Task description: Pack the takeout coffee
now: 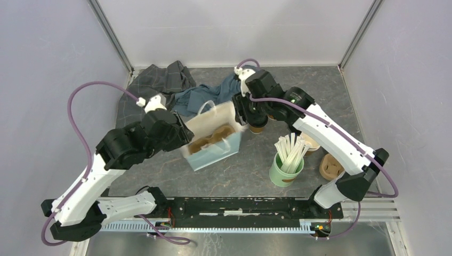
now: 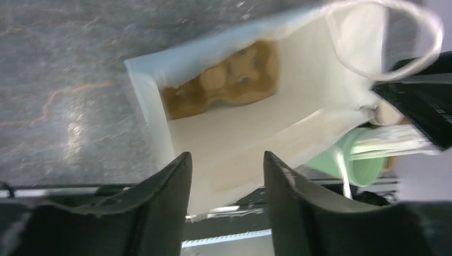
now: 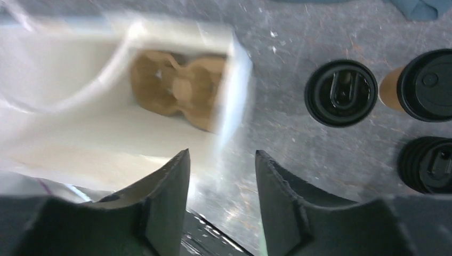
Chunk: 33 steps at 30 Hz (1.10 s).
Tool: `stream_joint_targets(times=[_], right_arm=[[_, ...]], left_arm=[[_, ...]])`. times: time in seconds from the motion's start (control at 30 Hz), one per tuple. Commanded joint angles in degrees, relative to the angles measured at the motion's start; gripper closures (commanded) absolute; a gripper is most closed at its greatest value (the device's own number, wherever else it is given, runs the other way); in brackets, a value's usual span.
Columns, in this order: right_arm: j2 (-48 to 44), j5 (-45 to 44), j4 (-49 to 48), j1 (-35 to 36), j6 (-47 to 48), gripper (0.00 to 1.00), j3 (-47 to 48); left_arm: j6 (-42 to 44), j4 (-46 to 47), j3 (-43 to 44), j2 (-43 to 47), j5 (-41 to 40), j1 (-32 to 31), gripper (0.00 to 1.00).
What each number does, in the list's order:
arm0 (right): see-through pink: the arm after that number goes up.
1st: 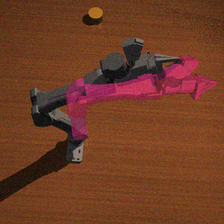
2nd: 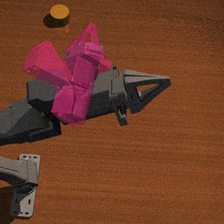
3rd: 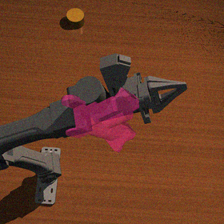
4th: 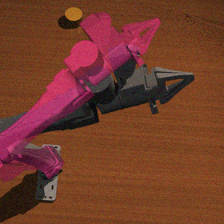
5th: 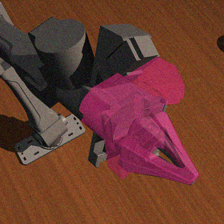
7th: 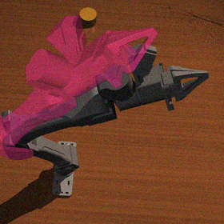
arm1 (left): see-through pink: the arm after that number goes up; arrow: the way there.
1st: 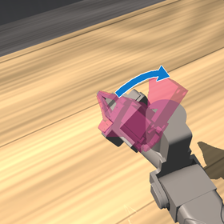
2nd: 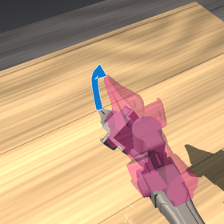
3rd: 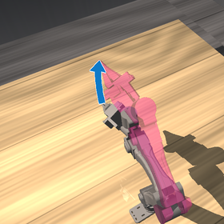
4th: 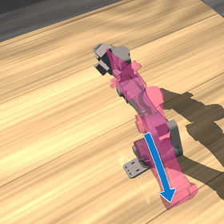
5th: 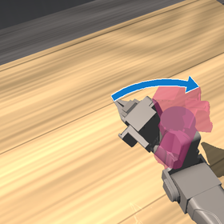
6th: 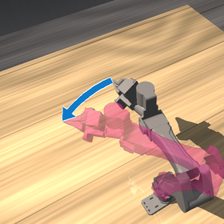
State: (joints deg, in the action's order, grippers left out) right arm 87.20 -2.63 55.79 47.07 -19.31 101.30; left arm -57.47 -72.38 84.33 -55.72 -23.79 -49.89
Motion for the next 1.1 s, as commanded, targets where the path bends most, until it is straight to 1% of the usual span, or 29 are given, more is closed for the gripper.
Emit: stream_joint_targets(times=[0.0,0.07,0.13,0.27,0.47,0.6,0.63,0.73,0.77,0.83,0.93,1.0,1.07], right_arm=[[0.2,-2.2,-1.6,-0.8,2.7,0.37,-3.6],[0.8,-1.6,-0.4,-0.8,3.4,0.31,-1.9],[0.1,-1.5,-1.0,-0.7,3.9,0.25,-2.0],[0.2,-0.4,-1.4,-0.7,4.7,0.19,-0.5],[0.9,2.0,-1.7,-0.7,5.3,0.14,3.6],[0.9,2.5,-3.5,-0.7,5.8,0.1,4.1],[1.2,3.9,-4.3,-0.8,5.7,0.1,4.2],[3.1,5.7,-5.1,-0.8,5.0,0.1,5.7],[3.9,5.6,-5.0,-0.7,4.9,0.1,6.5],[5.0,3.9,-4.4,-1.0,4.9,0.1,8.3],[5.0,1.7,-3.7,-2.5,5.3,0.1,8.6],[4.0,0.4,-3.5,-4.5,5.8,0.1,6.7],[2.5,-0.6,-3.6,-7.6,6.8,0.1,2.9]], left_arm=[[-6.4,-4.0,-6.7,2.0,-2.9,0.1,0.33],[-8.2,-4.7,-7.0,3.3,-2.7,0.1,0.23],[-9.1,-5.2,-6.8,4.6,-3.6,0.1,0.2],[-10.3,-6.4,-5.3,5.2,-5.8,0.1,0.19],[-9.7,-5.9,-2.3,3.4,-6.9,0.1,0.19],[-9.0,-6.1,1.3,2.0,-7.7,0.1,0.18],[-8.9,-6.4,2.3,1.6,-8.2,0.1,0.17],[-12.0,-10.6,5.7,0.6,-11.2,0.1,0.17],[-11.8,-11.5,6.3,0.3,-12.6,0.1,0.18],[-11.9,-11.6,4.9,1.2,-13.3,0.2,0.18],[-16.5,-11.6,0.8,3.4,-12.4,0.2,0.2],[-19.1,-11.6,-2.3,5.0,-12.2,0.2,0.19],[-20.0,-11.6,-4.8,6.6,-12.3,0.2,0.17]])
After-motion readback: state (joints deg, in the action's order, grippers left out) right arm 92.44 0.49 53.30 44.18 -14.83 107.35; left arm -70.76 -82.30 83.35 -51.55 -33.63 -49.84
